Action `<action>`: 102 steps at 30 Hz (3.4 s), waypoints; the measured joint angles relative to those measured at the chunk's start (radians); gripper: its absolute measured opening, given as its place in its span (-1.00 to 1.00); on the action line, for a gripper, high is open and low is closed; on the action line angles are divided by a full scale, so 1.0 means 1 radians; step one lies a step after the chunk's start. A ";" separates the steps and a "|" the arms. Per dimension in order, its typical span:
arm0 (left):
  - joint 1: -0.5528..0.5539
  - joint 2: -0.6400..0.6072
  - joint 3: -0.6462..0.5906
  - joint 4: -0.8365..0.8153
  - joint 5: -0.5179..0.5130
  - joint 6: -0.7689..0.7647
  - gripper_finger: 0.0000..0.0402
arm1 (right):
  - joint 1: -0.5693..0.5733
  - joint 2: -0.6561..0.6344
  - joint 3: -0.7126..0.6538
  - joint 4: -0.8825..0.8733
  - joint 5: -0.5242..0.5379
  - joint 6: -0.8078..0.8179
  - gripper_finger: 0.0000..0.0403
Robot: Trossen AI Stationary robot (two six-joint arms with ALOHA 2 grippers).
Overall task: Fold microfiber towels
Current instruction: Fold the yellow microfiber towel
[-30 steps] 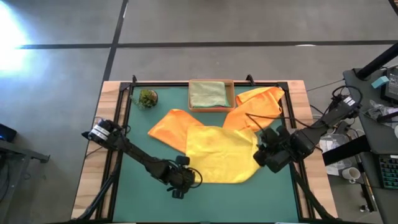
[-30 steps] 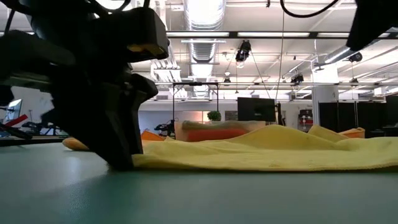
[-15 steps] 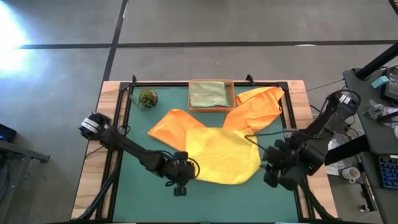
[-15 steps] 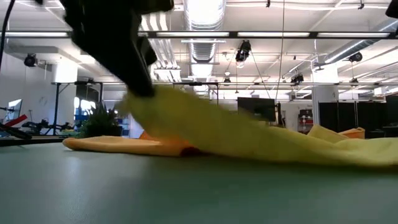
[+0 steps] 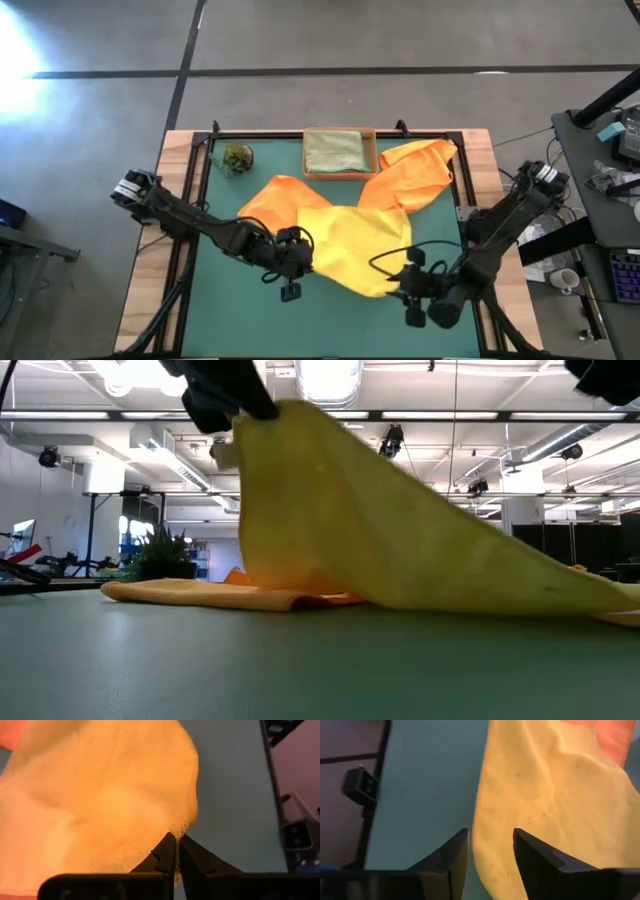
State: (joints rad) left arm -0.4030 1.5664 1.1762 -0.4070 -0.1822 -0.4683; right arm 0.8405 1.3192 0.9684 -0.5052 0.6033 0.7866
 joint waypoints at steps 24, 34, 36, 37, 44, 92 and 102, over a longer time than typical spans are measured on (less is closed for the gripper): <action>0.003 -0.001 0.058 -0.002 0.016 -0.050 -1.00 | -0.176 0.405 0.273 0.022 0.000 -0.159 -0.03; 0.003 -0.004 0.058 0.001 0.016 -0.050 -1.00 | -0.219 0.445 0.282 0.008 -0.001 -0.116 -0.03; 0.003 -0.011 0.058 0.002 0.016 -0.051 -1.00 | -0.220 0.453 0.274 -0.006 -0.003 -0.084 -0.04; 0.003 -0.016 0.060 -0.001 0.016 -0.051 -1.00 | -0.220 0.461 0.274 -0.025 -0.013 -0.073 -0.05; 0.004 -0.062 0.096 -0.066 0.018 -0.051 -1.00 | -0.216 0.472 0.273 -0.190 -0.031 0.062 -0.24; 0.004 -0.151 0.094 -0.240 0.019 -0.040 -1.00 | -0.009 0.359 0.333 -0.693 -0.160 0.383 -0.96; 0.005 -0.161 0.121 -0.240 0.069 0.032 -1.00 | -0.007 0.159 0.384 -0.709 -0.183 0.359 -0.96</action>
State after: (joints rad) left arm -0.3985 1.4059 1.2970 -0.6469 -0.1135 -0.4366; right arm 0.8336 1.4785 1.3521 -1.2139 0.4206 1.1453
